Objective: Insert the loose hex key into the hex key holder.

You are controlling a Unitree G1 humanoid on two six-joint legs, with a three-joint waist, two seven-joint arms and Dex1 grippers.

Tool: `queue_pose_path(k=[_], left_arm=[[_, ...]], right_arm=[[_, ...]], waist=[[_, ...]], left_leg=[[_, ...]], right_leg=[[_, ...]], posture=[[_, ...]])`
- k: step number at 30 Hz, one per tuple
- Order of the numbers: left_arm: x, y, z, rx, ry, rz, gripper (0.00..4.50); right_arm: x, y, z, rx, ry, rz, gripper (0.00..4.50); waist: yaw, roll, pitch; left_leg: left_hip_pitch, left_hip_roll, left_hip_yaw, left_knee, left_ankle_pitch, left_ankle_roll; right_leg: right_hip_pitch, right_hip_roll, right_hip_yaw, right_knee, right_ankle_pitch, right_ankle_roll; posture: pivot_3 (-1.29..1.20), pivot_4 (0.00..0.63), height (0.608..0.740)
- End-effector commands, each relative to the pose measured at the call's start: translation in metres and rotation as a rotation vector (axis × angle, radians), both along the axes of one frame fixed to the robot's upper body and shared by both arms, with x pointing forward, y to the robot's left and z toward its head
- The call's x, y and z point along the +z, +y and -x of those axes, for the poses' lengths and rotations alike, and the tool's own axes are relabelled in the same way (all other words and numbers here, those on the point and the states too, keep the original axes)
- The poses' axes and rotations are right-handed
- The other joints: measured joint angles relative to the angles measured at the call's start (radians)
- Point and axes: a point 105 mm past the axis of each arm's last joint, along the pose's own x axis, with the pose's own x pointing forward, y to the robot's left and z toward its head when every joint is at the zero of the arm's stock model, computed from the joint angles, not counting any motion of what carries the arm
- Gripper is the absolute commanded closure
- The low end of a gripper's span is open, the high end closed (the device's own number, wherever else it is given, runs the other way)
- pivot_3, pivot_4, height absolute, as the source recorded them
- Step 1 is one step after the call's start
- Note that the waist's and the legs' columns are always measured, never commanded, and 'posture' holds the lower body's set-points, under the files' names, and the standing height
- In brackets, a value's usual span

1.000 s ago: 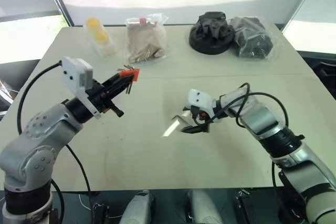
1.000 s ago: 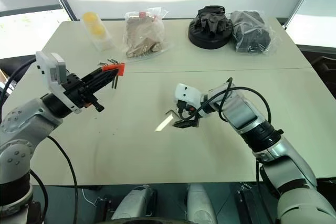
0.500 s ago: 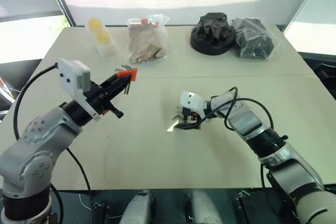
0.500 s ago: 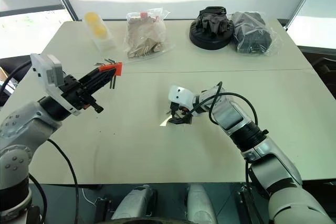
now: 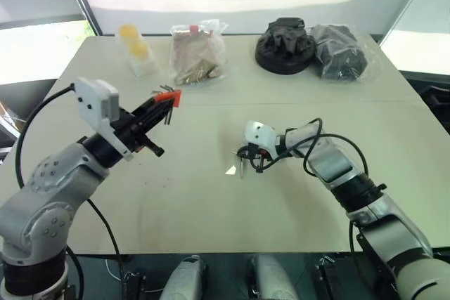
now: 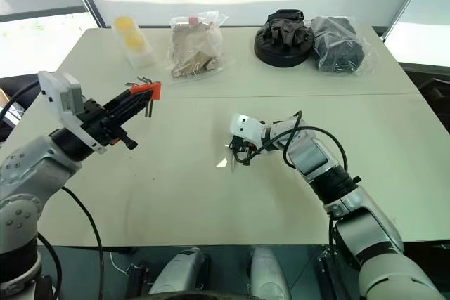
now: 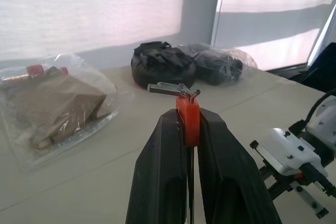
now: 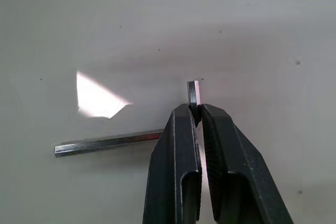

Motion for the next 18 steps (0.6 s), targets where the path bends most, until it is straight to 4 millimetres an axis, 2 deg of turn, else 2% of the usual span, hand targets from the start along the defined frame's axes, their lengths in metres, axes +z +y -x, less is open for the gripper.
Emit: queue_pose_path(k=[1, 2, 5, 6, 9, 13, 18], left_arm=[[0.007, 0.000, 0.001, -0.017, -0.026, 0.043, 4.50], [0.006, 0.000, 0.000, -0.021, -0.021, 0.048, 4.50], [0.004, -0.002, -0.007, -0.054, 0.005, 0.096, 4.50], [0.004, -0.002, -0.009, -0.062, 0.010, 0.106, 4.50], [0.002, -0.010, -0.021, -0.131, 0.043, 0.101, 4.50], [0.003, -0.019, -0.032, -0.202, 0.063, 0.098, 4.50], [0.006, -0.026, -0.040, -0.261, 0.068, 0.078, 4.50]], right_arm=[[0.067, 0.004, -0.025, -0.057, -0.437, -0.139, 4.47], [0.075, 0.004, -0.027, -0.065, -0.495, -0.161, 4.47], [0.126, 0.008, -0.030, -0.098, -0.784, -0.252, 4.47], [0.136, 0.009, -0.029, -0.099, -0.838, -0.273, 4.47], [0.172, 0.023, -0.011, -0.001, -1.069, -0.313, 4.47], [0.198, 0.036, 0.012, 0.126, -1.239, -0.358, 4.47], [0.215, 0.045, 0.030, 0.243, -1.304, -0.409, 4.47]], waist=[[0.001, 0.000, 0.000], [0.001, 0.000, 0.000], [0.004, 0.000, 0.001], [0.004, 0.000, 0.001], [0.007, -0.001, 0.001], [0.003, -0.001, 0.001], [-0.004, -0.001, 0.001]], left_leg=[[-0.001, 0.000, 0.000, 0.000, 0.000, 0.000], [-0.001, 0.000, 0.000, 0.000, 0.000, -0.001], [-0.001, 0.000, 0.000, 0.000, 0.000, -0.001], [-0.002, 0.000, 0.000, 0.000, 0.000, -0.001], [-0.001, 0.000, 0.000, 0.000, 0.000, -0.001], [-0.001, -0.001, 0.000, 0.000, 0.000, -0.001], [-0.001, 0.000, 0.000, 0.000, 0.001, -0.001]], right_leg=[[-0.001, 0.000, 0.000, 0.000, 0.000, 0.000], [-0.001, 0.000, 0.000, 0.000, 0.000, 0.000], [-0.002, 0.000, 0.000, 0.000, 0.000, 0.000], [-0.002, 0.000, 0.000, 0.000, 0.000, 0.000], [-0.001, 0.000, -0.001, 0.000, 0.000, 0.000], [-0.001, 0.000, -0.001, 0.000, 0.000, 0.000], [-0.001, 0.000, -0.001, 0.000, 0.000, 0.000]], posture=[[0.00, 0.150, 0.740], [0.00, 0.150, 0.740], [0.00, 0.150, 0.740], [0.00, 0.150, 0.740], [0.00, 0.150, 0.740], [0.00, 0.150, 0.740], [0.00, 0.150, 0.740]])
